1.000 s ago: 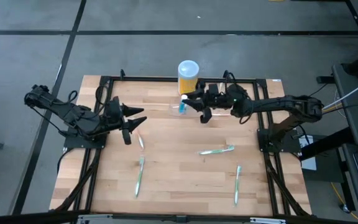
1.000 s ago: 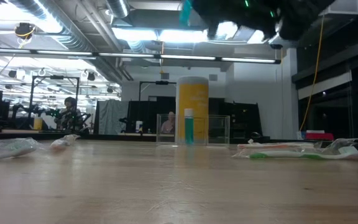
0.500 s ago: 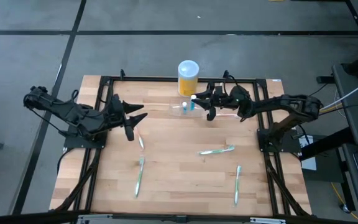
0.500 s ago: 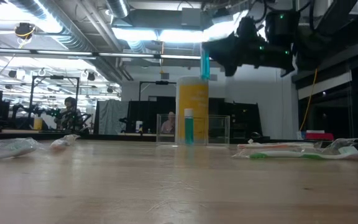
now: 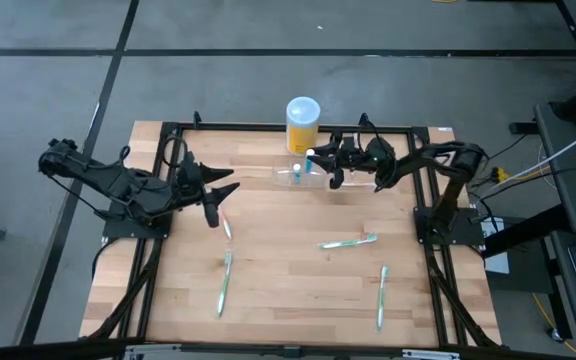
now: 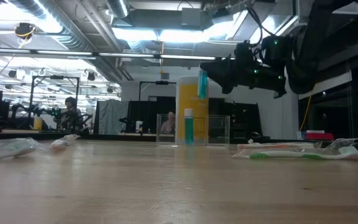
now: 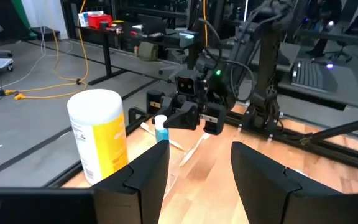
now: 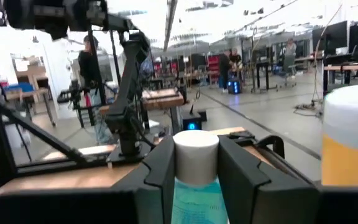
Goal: Pick & Place toothbrushing station
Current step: Put the blue mouthwash into the transparent organizer
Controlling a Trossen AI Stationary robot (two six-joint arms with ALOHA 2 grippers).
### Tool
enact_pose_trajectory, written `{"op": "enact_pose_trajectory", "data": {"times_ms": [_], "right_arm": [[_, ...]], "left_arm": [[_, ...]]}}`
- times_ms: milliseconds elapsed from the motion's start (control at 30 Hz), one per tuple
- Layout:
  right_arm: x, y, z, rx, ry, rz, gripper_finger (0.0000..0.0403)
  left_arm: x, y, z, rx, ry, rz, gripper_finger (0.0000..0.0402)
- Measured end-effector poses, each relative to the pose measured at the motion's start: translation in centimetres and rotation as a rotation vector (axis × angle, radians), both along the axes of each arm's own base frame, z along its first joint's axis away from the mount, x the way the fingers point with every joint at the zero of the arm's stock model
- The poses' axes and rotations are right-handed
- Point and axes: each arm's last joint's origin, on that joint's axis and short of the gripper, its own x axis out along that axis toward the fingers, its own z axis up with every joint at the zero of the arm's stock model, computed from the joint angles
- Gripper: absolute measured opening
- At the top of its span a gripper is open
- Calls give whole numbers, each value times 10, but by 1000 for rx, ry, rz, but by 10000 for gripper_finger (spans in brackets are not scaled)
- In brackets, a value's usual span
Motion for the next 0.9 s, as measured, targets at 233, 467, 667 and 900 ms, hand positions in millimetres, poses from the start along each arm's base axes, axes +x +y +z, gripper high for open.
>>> {"op": "enact_pose_trajectory", "data": {"times_ms": [233,467,667,900], "right_arm": [[4,-7,-17,29,-16,5,93],[12,-14,-30,30,11,-10,93],[12,-15,-39,39,38,-22,93],[12,-17,-43,43,79,-35,93]], "left_arm": [[4,-2,-3,7,18,-3,171],[6,-2,-4,17,27,-5,171],[6,-3,-4,17,28,-5,171],[6,-3,-5,18,36,-11,171]]}}
